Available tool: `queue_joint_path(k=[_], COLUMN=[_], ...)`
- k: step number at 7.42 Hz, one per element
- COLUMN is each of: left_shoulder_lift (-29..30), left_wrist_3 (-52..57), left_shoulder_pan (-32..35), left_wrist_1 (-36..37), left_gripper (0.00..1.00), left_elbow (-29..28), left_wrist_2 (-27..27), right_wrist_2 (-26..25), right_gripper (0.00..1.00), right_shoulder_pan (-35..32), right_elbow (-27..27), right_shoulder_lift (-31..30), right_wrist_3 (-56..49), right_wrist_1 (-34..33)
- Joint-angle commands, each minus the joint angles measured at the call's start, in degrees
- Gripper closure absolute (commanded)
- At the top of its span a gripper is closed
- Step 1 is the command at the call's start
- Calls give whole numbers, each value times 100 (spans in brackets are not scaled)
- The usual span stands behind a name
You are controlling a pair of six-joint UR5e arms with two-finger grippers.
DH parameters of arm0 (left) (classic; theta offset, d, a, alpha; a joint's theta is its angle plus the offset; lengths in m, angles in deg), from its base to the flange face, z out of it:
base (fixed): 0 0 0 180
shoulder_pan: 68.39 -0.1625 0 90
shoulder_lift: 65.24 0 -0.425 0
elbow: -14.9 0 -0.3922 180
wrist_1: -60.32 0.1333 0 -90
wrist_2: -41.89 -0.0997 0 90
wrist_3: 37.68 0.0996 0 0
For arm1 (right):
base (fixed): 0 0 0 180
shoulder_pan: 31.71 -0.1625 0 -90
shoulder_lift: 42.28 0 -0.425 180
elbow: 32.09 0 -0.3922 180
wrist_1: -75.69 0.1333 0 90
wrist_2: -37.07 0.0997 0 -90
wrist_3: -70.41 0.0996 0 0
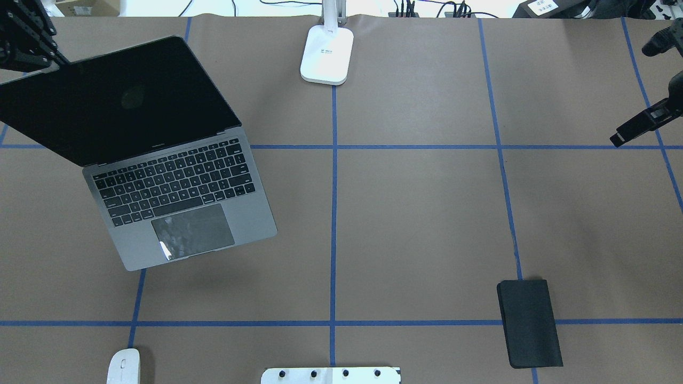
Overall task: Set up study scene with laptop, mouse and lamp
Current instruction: 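Drag the open laptop farther from the robot with the left gripper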
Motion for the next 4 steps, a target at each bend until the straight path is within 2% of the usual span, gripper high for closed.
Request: queue_joint_path(k=[1,2,3,4], left_shoulder_lift=[488,516,482,525], left_wrist_3=[-349,-308,-307,-307], left_shoulder_pan=[-335,-352,-361,-370], left_wrist_1=[-157,-357,-916,-974], left_gripper=[93,93,93,93], left_elbow=[-132,-498,-815,-931], left_wrist_2=[-372,-381,-433,-616], right_wrist_2=[-9,0,17,44], right_gripper=[0,0,0,0], right_shoulder_pan=[-10,-19,-10,-10], right_elbow=[58,41,50,6], right_shoulder_lift=[-44,-44,-26,0], right_wrist_3=[19,54,71,106], right_wrist_1=[-3,-3,-3,-3])
